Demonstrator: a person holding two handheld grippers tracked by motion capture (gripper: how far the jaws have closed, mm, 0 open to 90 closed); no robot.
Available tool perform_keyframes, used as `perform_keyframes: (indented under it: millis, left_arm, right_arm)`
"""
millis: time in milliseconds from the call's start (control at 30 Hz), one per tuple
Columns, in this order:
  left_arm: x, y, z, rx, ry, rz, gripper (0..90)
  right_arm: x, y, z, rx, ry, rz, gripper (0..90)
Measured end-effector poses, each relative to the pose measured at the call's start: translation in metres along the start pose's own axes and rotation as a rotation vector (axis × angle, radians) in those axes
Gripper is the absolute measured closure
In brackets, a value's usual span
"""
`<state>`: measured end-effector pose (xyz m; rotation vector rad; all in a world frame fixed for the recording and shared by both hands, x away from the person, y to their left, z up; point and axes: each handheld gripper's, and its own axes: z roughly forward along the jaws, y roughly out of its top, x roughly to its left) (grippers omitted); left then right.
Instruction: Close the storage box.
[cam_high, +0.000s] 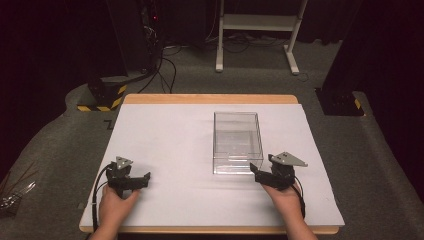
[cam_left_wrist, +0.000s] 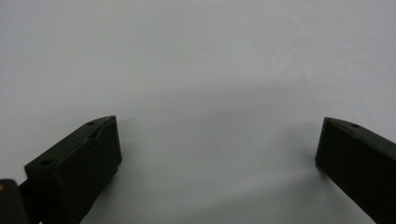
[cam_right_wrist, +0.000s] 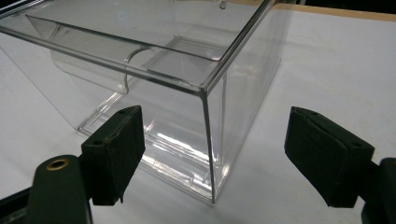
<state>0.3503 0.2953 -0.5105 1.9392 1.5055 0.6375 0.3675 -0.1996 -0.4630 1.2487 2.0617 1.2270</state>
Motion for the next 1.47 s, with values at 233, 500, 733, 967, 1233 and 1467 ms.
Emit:
perform_keyframes:
  millis: [233, 500, 733, 967, 1233, 1467]
  left_arm:
    - [0.0, 0.0, 0.0, 0.0, -0.002, -0.002, 0.4]
    - [0.0, 0.0, 0.0, 0.0, 0.0, 0.0, 0.4]
    - [0.0, 0.0, 0.0, -0.001, -0.002, -0.003, 0.4]
    - [0.0, 0.0, 0.0, -0.001, -0.001, -0.003, 0.4]
    - [-0.001, 0.0, 0.0, -0.002, -0.002, -0.005, 0.4]
    - [-0.001, 0.0, 0.0, -0.002, 0.0, -0.005, 0.5]
  right_arm:
    - [0.0, -0.009, -0.012, -0.007, 0.004, 0.0, 20.4]
    - [-0.008, -0.022, -0.026, 0.004, -0.019, -0.005, 20.5]
    - [-0.026, -0.037, -0.038, 0.033, -0.067, 0.011, 20.6]
    - [-0.042, -0.057, -0.043, 0.08, -0.121, 0.003, 20.7]
    - [-0.04, -0.065, -0.042, 0.109, -0.146, -0.038, 21.7]
    - [-0.044, -0.066, -0.045, 0.087, -0.127, -0.007, 21.9]
